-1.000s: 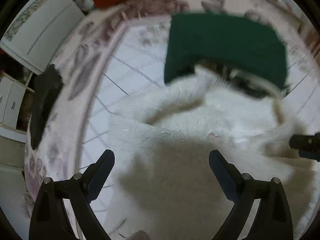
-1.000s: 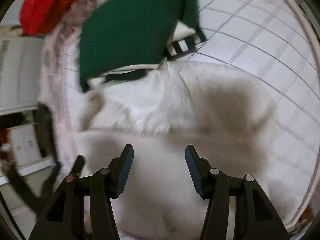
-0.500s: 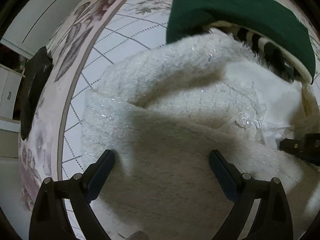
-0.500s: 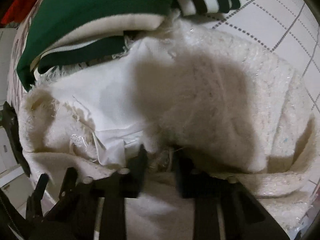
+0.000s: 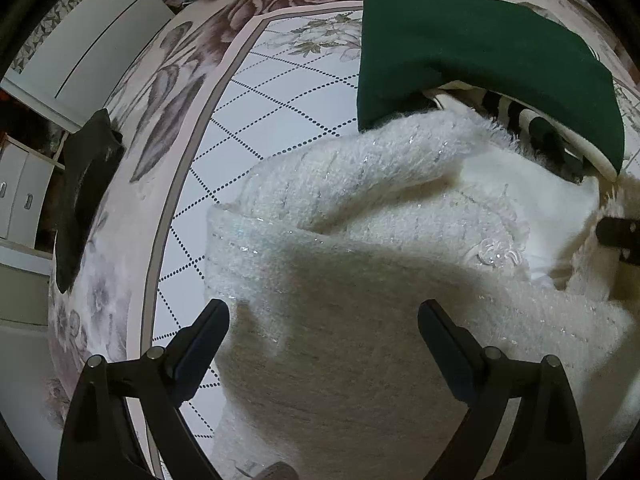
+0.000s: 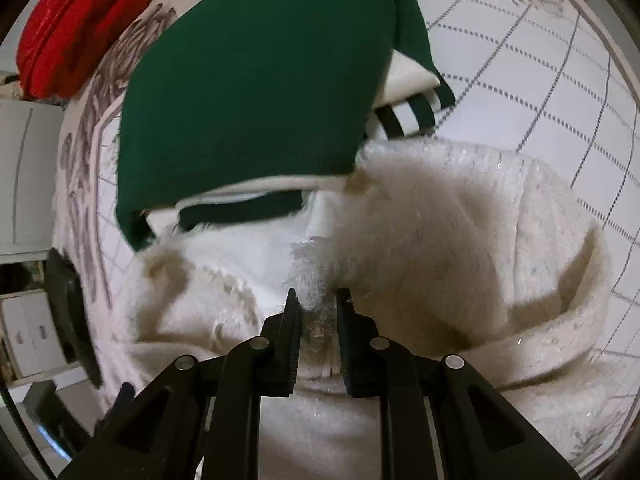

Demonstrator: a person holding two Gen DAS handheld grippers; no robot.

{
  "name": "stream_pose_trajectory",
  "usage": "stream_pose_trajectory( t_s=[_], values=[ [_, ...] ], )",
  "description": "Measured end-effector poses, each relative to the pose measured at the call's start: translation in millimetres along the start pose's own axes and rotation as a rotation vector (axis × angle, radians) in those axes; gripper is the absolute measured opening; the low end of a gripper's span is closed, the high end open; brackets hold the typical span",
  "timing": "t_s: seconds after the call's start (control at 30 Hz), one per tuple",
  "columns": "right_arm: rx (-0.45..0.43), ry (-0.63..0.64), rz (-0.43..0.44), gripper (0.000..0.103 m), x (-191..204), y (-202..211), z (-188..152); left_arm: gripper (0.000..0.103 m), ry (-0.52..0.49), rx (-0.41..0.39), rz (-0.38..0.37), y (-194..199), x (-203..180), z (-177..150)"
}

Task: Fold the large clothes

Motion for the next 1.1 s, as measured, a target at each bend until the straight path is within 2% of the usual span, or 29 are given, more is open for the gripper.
stream_pose_trajectory(
  t_s=[0.1,0.17,0.2,0.23,0.3,0.37,0.4,0.47,0.53,0.6,0.67,0.8,0.9,1.0,1.1],
  values=[
    [-0.005,0.028,-0.018,0.017,2,-13,3,0.097,-0.004,0.004,0.009,-3,0,-2],
    [0.088,0.068,0.006,0.022,4,-33,-5,0.097,0.001,0.014,0.007,-2,0,-5],
    [0.125,0.052,0.054,0.026,4,-33,-5,0.097,0.002,0.019,0.001,-1,-1,-7],
    [0.145,0.034,0.112,0.037,3,-24,-6,0.097,0.012,0.018,-0.015,7,-1,-8],
    [0.117,0.017,0.187,0.04,-9,11,-5,0.097,0.024,-0.004,-0.035,22,-4,-10],
    [0.048,0.009,0.187,0.064,-36,51,-6,0.097,0.024,-0.027,-0.065,42,-13,-11],
    [0.004,0.004,0.16,0.067,-57,72,-8,0.097,0.022,-0.037,-0.089,54,-22,-13],
    [-0.043,-0.007,0.081,0.067,-96,96,-13,0.097,0.01,-0.047,-0.122,68,-40,-15],
    [-0.047,-0.025,-0.007,0.067,-137,103,-19,0.097,-0.012,-0.053,-0.13,72,-61,-17],
    [-0.022,-0.068,-0.043,0.067,-164,95,-23,0.097,-0.039,-0.04,-0.131,69,-80,-20],
    [-0.001,-0.118,-0.035,0.067,-190,81,-21,0.097,-0.06,-0.036,-0.124,64,-98,-22],
    [0.022,-0.162,-0.006,0.067,-208,62,-25,0.097,-0.113,-0.03,-0.078,51,-119,-28],
    [0.029,-0.113,-0.055,0.067,-220,65,-56,0.097,-0.113,-0.008,-0.067,43,-121,-34],
    [0.09,-0.055,-0.085,0.067,-226,60,-99,0.097,-0.115,0.004,-0.055,41,-121,-40],
    [0.166,0.086,-0.115,0.067,-219,35,-127,0.097,-0.122,0.003,-0.046,45,-123,-43]
  ],
)
Point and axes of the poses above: each gripper's, at about its wrist camera, not at the fingertips, and y roughly against the way its jaws point, x to its left, z to its top, the point moved 10 cm from there along -y, roughly the way its jaws point, and after that the axes turned 1 degree about -y, right-handed, at the moved point
